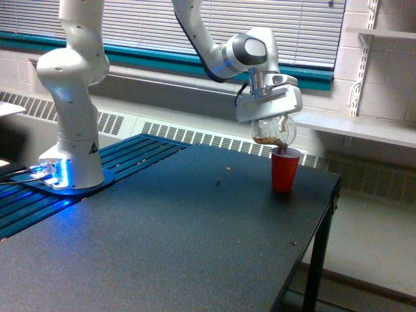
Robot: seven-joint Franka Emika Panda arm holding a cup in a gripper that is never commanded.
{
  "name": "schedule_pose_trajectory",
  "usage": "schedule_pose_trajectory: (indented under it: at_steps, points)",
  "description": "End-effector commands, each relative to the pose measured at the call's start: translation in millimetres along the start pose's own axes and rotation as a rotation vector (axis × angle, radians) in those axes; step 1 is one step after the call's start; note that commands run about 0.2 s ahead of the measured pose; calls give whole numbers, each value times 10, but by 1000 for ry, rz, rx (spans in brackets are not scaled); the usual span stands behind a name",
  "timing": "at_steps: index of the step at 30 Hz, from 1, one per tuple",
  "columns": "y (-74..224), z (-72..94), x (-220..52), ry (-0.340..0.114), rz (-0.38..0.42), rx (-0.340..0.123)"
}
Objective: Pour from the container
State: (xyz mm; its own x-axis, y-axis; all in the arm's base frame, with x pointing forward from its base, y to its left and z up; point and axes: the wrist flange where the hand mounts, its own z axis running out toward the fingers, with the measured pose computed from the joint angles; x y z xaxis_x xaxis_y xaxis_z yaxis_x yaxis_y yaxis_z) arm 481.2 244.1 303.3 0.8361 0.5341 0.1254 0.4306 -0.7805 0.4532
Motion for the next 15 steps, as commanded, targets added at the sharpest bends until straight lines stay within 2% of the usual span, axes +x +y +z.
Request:
schedule_pose_trajectory:
  at_steps: [1,15]
  points:
    - [27,-50,49,0,-10,-32]
    - [-14,-113,137,0,-45,-59]
